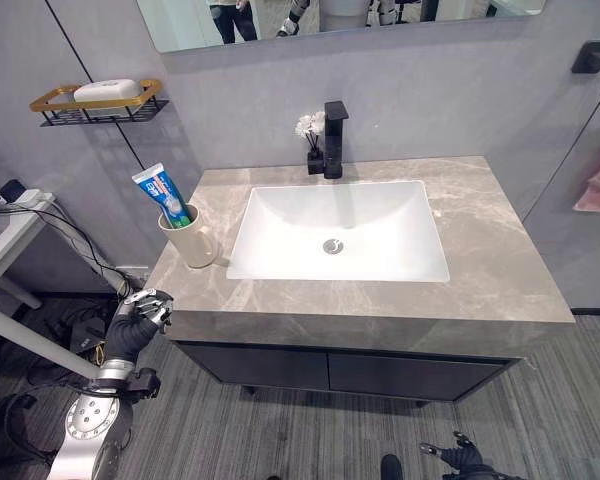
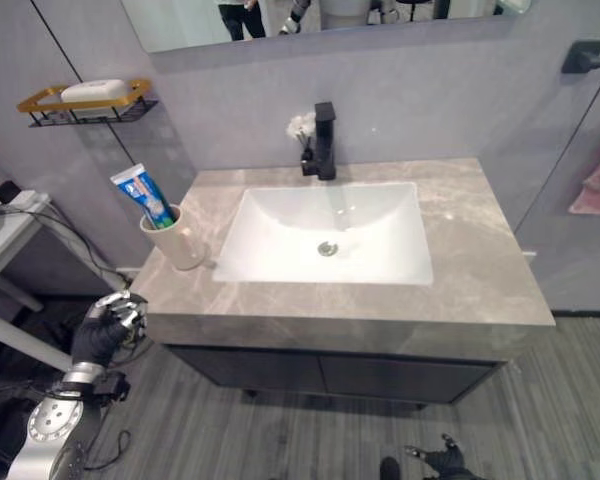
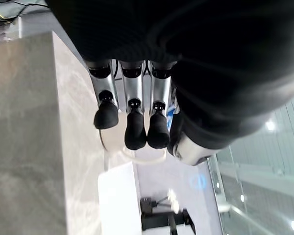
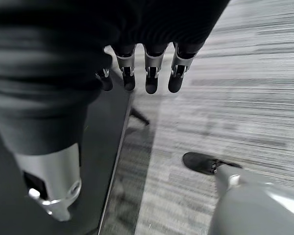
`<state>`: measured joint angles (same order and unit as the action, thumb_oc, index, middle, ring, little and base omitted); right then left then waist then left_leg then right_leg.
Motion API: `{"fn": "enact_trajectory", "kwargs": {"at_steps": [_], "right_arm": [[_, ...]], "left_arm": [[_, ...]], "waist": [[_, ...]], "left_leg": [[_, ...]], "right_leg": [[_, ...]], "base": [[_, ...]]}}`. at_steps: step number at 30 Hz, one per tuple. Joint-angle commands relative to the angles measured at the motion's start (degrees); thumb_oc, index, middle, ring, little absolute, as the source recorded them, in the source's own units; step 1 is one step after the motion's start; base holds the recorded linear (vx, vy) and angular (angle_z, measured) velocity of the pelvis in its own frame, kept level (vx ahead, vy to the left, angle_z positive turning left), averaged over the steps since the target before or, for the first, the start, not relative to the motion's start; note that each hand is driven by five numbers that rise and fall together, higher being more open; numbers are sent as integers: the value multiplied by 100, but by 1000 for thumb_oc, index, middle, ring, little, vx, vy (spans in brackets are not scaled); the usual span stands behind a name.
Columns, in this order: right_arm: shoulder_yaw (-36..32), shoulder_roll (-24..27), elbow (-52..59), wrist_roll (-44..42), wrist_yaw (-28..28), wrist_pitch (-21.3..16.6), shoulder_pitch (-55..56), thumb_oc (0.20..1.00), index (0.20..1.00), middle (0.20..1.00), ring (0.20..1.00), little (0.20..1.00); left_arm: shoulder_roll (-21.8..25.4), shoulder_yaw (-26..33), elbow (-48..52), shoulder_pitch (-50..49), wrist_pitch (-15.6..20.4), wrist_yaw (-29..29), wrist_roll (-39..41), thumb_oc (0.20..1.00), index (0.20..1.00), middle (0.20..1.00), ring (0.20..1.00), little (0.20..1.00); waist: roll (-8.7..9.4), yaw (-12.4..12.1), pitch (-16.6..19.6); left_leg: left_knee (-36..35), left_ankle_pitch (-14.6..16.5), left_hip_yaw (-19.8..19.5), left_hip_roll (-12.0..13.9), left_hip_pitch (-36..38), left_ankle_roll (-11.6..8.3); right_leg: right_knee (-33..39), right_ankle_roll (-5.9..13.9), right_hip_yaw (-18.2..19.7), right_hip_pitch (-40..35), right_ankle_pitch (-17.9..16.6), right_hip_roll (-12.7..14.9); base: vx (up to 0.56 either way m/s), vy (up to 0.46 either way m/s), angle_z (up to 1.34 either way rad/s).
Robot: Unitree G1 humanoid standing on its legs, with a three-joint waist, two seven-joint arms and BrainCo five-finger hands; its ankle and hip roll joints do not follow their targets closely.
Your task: Put brush and paste in cup on sink, flatten towel.
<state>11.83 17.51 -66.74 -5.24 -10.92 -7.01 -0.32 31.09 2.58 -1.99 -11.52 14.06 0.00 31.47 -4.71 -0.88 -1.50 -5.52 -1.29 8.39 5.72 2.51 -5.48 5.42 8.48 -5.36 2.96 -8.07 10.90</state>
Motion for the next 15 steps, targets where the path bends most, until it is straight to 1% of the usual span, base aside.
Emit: {"fn": "enact_trajectory", "kwargs": {"at_steps": [1, 7, 12, 13, 15], "right_arm": [[-37, -78, -43, 218, -52, -7, -355, 1000, 1000, 1000, 1000, 1000], [-201, -49, -236, 194, -115, 88, -328, 1000, 1000, 1000, 1000, 1000], [-49, 2, -94, 280, -95, 101, -383, 1000, 1000, 1000, 1000, 1000], [35, 41, 2, 358, -114, 100, -419, 1000, 1000, 1000, 1000, 1000], [103, 64, 110, 442, -141, 80, -414, 1000, 1000, 1000, 1000, 1000]], "left_arm": [[286, 343, 119, 511, 167, 193, 262, 200, 200, 200, 200, 200], [521, 278, 6, 740, 80, 215, 433, 200, 200, 200, 200, 200], [727, 170, -54, 964, 62, 264, 643, 200, 200, 200, 200, 200], [864, 133, -34, 1076, 60, 273, 644, 200, 200, 200, 200, 200], [953, 139, -5, 1154, 64, 342, 671, 200, 200, 200, 200, 200]], "waist": [[303, 41, -214], [264, 78, -295], [232, 93, -369], [213, 99, -389], [200, 95, -414]], "left_leg": [[52, -17, 88, 217, -59, -120], [52, -38, 61, 180, -145, -119], [52, -92, 12, 149, -311, -128], [52, -107, -10, 130, -379, -127], [52, -118, -23, 111, -428, -126]], "right_leg": [[-42, 355, 14, 17, -230, 505], [-42, 382, -35, 74, -255, 541], [-42, 406, -101, 164, -284, 580], [-42, 414, -113, 227, -302, 593], [-42, 426, -121, 261, -324, 610]], "base": [[0, 0, 0], [0, 0, 0], [2, 8, 4], [11, 18, 21], [16, 7, 16]]}}
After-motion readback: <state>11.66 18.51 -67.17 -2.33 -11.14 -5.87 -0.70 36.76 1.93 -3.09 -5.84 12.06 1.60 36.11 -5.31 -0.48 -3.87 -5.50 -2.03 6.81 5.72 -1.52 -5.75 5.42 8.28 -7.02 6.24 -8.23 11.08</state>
